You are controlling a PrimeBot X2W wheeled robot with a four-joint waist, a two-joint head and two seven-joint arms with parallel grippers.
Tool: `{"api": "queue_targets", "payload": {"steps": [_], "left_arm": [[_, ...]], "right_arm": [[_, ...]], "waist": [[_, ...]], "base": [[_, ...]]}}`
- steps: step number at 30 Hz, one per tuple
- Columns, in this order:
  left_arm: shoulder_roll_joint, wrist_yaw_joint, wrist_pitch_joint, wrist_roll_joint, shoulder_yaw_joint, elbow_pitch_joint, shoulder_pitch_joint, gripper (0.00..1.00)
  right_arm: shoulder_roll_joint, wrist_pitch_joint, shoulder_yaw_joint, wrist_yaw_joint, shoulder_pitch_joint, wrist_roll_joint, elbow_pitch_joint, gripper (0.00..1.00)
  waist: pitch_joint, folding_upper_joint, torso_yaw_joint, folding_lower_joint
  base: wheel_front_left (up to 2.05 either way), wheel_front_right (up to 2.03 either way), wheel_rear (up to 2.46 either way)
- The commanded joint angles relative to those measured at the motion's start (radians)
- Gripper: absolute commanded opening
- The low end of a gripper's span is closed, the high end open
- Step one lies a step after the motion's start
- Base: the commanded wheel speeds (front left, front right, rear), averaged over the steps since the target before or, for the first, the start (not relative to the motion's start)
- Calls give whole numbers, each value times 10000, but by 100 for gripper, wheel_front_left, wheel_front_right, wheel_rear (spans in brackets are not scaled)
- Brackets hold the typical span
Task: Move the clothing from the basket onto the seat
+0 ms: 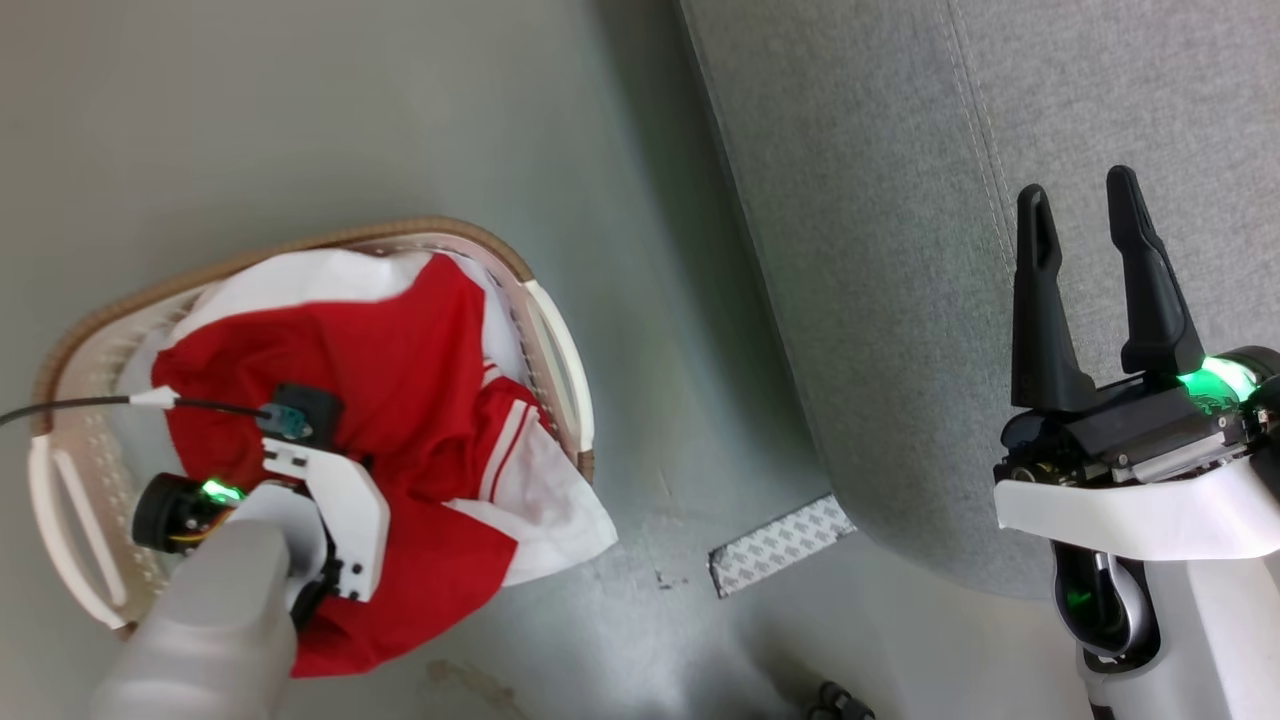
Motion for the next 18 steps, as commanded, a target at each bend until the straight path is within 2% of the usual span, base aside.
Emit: {"api": "queue_targets", "payload": {"steps": [1,8,18], "left_arm": [[-10,29,-113,-74,-23,26,19,0],[-622,27,-1064,-725,-216,-131,547,0],[-1431,27,-2354,-2066,-813,-1040,1562,0]], "right_arm": [[13,5,-15,-17,-97,-53,67,100],[7,5,-109,-17,53,-497,323,100],[1,5,-354,-17,776,-1258,867,100]], "waist": [[-186,0,120,-1],[-1565,0,643,-1],[-4121,0,1883,-1]], "base": [[0,0,0],[0,0,0],[0,0,0]]}}
